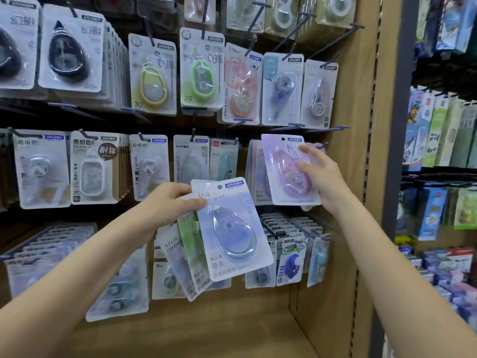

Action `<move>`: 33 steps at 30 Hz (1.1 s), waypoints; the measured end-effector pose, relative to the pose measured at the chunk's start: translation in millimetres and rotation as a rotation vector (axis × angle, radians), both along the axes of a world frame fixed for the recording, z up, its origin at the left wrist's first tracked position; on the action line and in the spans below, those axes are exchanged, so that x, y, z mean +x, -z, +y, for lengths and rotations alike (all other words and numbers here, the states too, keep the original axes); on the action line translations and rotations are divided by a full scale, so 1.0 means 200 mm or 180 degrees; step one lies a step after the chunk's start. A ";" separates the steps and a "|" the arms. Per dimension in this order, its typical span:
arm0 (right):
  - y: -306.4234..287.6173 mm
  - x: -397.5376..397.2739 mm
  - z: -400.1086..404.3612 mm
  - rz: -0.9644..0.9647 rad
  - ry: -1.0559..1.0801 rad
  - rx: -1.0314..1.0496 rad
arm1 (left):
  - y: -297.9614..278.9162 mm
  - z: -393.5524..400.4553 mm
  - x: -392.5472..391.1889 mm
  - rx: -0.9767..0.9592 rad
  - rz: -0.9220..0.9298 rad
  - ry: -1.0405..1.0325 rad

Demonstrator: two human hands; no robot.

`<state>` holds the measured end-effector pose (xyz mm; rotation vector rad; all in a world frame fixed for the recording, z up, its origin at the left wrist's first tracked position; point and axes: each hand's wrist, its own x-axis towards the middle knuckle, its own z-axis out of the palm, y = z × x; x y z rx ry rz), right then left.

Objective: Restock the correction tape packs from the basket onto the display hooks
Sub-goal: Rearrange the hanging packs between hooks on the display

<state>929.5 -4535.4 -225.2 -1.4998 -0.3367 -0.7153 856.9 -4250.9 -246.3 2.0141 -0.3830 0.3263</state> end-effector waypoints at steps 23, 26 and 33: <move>0.18 0.02 0.08 -0.0772 0.1305 -0.0943 | -0.03 -0.01 -0.01 0.0273 0.0063 -0.0032; 0.18 0.02 0.06 -0.0540 0.0722 -0.0437 | -0.03 -0.02 0.01 0.0242 0.0090 0.0002; 0.15 -0.01 0.06 -0.0516 0.0322 0.0048 | 0.00 -0.06 0.05 0.0183 0.0108 0.0077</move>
